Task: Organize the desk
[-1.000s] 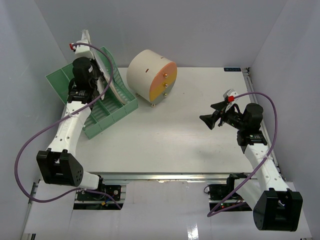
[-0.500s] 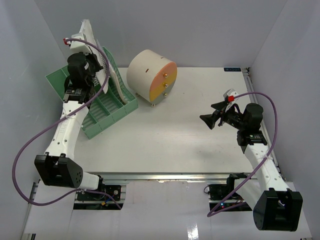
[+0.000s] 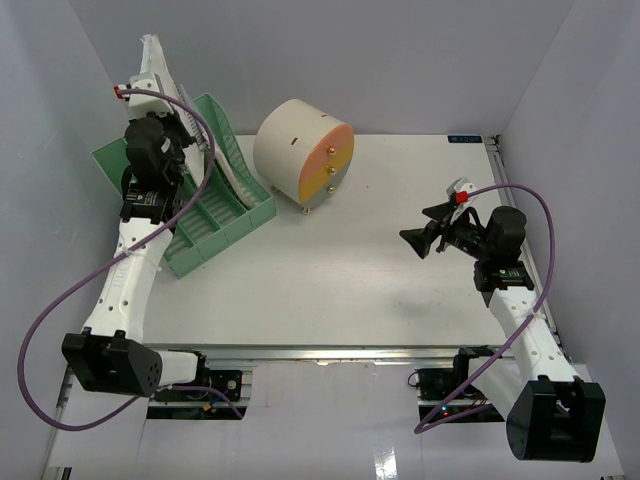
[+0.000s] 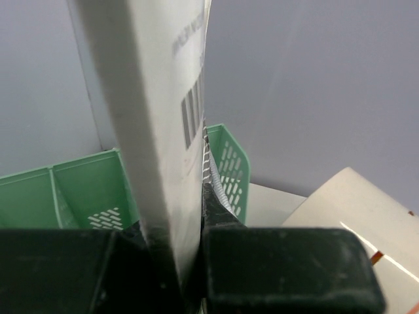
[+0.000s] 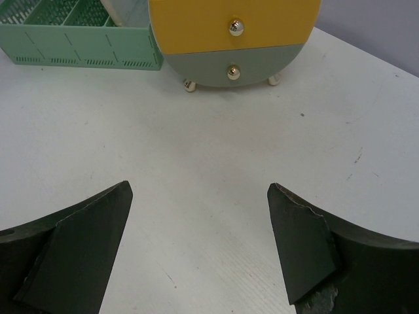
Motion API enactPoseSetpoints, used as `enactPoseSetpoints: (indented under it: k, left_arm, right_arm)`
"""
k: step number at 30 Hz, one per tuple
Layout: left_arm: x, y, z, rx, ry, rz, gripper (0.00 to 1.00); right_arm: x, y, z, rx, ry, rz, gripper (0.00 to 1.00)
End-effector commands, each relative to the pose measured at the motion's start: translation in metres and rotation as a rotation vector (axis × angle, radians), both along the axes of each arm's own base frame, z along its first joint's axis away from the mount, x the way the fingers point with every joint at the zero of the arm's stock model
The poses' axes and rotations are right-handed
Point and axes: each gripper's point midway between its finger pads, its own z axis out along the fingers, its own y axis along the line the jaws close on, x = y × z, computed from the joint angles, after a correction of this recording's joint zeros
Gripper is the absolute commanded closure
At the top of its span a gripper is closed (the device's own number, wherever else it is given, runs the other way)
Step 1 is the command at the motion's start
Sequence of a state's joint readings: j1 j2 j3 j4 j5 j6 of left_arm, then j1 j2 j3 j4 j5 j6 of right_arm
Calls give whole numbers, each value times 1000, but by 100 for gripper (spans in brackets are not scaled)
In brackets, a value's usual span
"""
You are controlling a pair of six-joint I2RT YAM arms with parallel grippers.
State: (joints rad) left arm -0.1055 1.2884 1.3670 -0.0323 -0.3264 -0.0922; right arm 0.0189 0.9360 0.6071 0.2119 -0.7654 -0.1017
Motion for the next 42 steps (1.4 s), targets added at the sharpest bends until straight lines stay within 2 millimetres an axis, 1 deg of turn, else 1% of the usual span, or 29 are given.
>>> enactPoseSetpoints:
  k: [1, 4, 6, 9, 16, 22, 25, 28, 30, 31, 33, 38, 42]
  left_arm:
    - [-11, 14, 26, 23, -91, 65, 100]
    - [-7, 15, 21, 25, -80, 72, 100]
    - [-1, 14, 14, 25, -65, 74, 100]
    - [3, 15, 12, 26, -62, 77, 100]
    - [12, 16, -4, 30, -39, 89, 100]
    - [22, 17, -27, 18, -52, 105, 100]
    - [26, 19, -37, 4, -83, 118, 100]
    - [28, 18, -54, -28, -87, 121, 100]
    - [26, 18, -55, -46, -123, 116, 100]
    - [25, 17, -67, -50, -115, 113, 100]
    - [23, 17, -67, -68, -157, 109, 100]
    - [19, 18, -89, -66, -198, 115, 100]
    - [21, 24, -101, -76, -201, 156, 100]
  right_arm:
    - [4, -3, 9, -7, -54, -8, 10]
    - [4, -3, 8, -8, -54, -9, 10]
    - [4, -3, 8, -8, -52, -10, 10]
    - [4, -3, 8, -8, -52, -10, 10]
    - [5, -3, 7, -8, -48, -11, 10]
    - [5, -3, 7, -8, -49, -14, 10]
    - [9, -13, 8, -9, -50, -44, 10]
    - [9, -14, 8, -9, -50, -46, 10]
    - [9, -14, 8, -9, -52, -47, 10]
    - [9, -14, 7, -9, -49, -47, 10]
    - [9, -14, 7, -9, -48, -47, 10]
    - [10, -14, 6, -9, -45, -48, 10]
    - [10, -15, 5, -9, -41, -48, 10]
